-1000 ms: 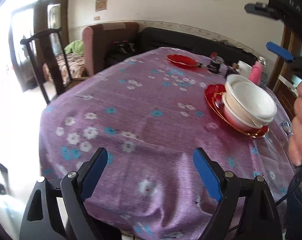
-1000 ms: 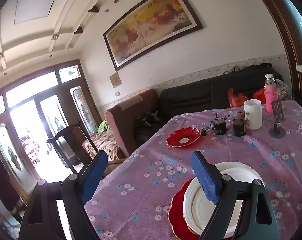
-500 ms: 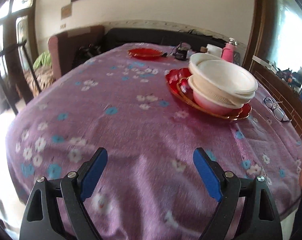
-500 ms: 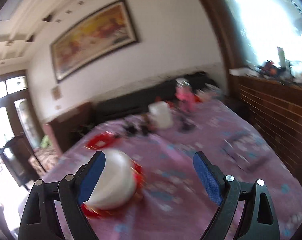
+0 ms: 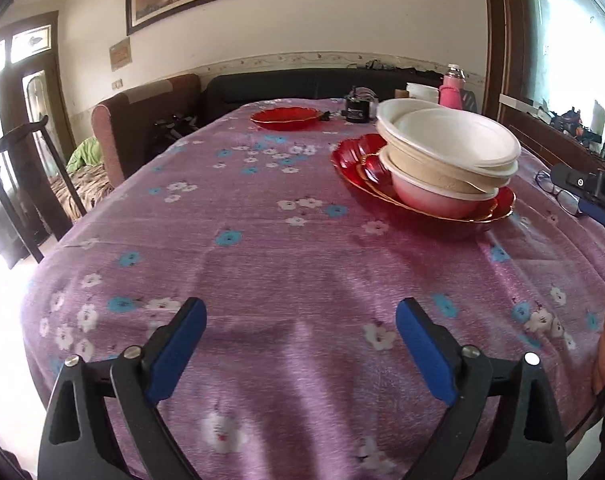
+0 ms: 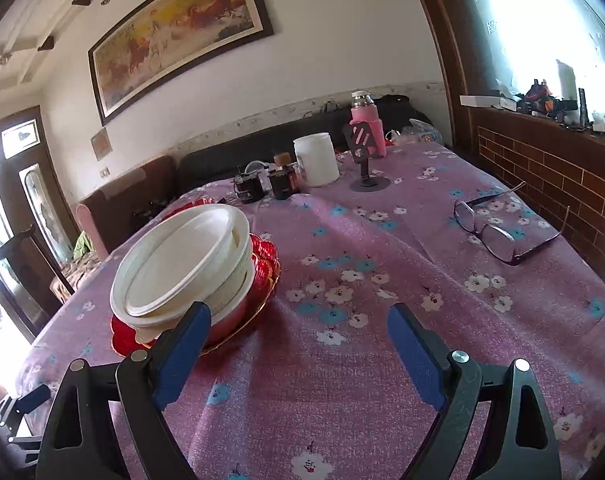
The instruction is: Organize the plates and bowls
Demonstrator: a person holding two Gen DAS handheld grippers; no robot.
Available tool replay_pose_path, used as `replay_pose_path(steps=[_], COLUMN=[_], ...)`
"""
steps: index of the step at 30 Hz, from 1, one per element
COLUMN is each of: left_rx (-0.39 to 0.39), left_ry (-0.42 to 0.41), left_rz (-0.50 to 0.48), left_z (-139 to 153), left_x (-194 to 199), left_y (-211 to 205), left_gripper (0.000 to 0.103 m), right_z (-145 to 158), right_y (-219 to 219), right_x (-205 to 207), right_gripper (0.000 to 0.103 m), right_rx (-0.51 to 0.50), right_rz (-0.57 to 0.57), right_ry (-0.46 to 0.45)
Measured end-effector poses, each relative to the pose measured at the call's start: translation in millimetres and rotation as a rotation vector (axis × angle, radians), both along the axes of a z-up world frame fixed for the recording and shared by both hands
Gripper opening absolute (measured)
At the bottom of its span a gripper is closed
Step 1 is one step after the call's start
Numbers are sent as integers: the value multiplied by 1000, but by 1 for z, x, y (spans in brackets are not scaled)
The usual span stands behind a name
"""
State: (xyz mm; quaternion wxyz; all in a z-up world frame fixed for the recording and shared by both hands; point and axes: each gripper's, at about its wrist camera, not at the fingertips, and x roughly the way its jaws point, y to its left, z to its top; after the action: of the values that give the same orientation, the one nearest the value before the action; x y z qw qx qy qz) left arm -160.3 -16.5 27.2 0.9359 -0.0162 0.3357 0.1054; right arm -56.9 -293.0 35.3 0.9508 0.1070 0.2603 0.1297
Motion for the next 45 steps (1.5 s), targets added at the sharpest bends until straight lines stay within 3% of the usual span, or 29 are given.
replay_pose_path(steps=[5,10,14,19,24,30,45], left_rx=[-35,17,-46,-81,-26,25,57], left_ry=[29,41,28,36,33,51,71], left_rz=[-10,-1,-28,11,56,39,32], left_z=[-5,-3,-1,-3,-3,-4,-8], left_x=[0,-1,-4,-1,-1,2,2], left_y=[1,-6,-2,3,2,-4,-9], left_gripper=[102,103,103,103,103,103,103], right_z=[3,4,5,5,4,4,4], right_y=[1,2,2,1,1,1,2], right_x=[-4,-5,-6,-5,-3,-3,-4], right_gripper=[93,93,93,93,93,93,93], right_rx=[8,13,16,19,22,21,22], right_rz=[16,23,24,26,31,31,33], right_ry=[-25,-24,-29,-28,-30,-30,-32])
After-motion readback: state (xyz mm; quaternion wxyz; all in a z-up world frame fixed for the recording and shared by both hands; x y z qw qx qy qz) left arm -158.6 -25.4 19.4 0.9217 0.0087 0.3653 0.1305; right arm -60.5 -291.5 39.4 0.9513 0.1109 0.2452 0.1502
